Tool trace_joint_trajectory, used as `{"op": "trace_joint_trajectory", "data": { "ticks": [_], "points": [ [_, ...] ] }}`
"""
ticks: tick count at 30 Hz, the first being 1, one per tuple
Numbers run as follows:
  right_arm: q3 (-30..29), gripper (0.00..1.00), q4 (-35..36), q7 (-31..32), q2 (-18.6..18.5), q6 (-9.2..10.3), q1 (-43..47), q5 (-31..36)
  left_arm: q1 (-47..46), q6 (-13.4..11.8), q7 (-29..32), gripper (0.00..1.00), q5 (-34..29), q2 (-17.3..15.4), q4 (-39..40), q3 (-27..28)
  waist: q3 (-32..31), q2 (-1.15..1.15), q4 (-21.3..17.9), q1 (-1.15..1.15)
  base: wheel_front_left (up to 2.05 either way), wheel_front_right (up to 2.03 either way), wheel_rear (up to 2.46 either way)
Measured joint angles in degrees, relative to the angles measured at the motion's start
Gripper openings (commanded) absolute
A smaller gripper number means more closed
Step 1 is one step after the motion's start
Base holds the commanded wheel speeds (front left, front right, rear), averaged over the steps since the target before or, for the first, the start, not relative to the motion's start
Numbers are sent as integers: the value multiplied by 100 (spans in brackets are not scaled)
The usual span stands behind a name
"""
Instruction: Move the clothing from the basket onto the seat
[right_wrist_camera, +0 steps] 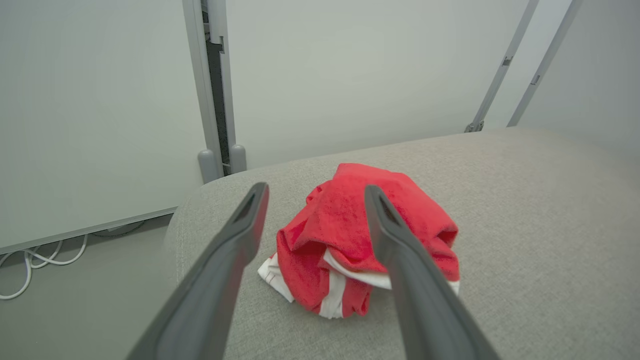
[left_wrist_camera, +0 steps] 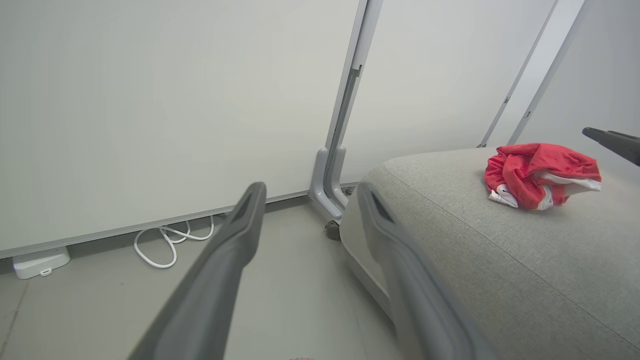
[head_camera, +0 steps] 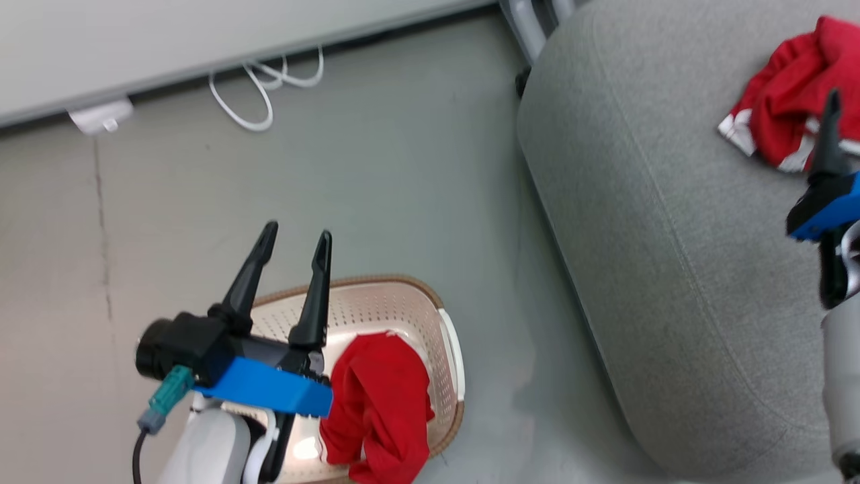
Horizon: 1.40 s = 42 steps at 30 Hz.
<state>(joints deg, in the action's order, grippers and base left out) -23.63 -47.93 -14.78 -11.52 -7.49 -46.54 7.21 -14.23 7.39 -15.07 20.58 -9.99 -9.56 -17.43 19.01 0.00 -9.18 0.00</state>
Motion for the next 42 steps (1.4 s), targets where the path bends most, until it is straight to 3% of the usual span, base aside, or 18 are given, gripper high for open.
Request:
{"op": "trace_joint_trajectory", "data": {
  "ticks": [9, 17, 24, 32, 42],
  "points": [
    [1158, 100, 982, 59, 153, 0, 1491, -575, 909, 0, 0, 100, -99, 297, -261, 441, -1156, 0, 205, -1, 0, 0, 0],
    [1428, 100, 2413, 471, 471, 0, 3101, -1049, 1382, 0, 0, 100, -161, 410, -366, 879, -1830, 0, 583, -2, 0, 0, 0],
    [1788, 100, 3381, 829, 738, 0, 3980, -1199, 1519, 0, 0, 100, -226, 441, -481, 1125, -2090, 0, 858, -1, 0, 0, 0],
    [2306, 100, 3594, 967, 842, 0, 4255, -1292, 1534, 0, 1, 100, -296, 460, -643, 1163, -2184, 0, 980, -1, 0, 0, 0],
    [2383, 100, 3662, 1017, 854, 0, 4335, -1266, 1579, 0, 0, 100, -311, 474, -709, 1158, -2227, 0, 1046, 0, 0, 0, 0]
  ]
}}
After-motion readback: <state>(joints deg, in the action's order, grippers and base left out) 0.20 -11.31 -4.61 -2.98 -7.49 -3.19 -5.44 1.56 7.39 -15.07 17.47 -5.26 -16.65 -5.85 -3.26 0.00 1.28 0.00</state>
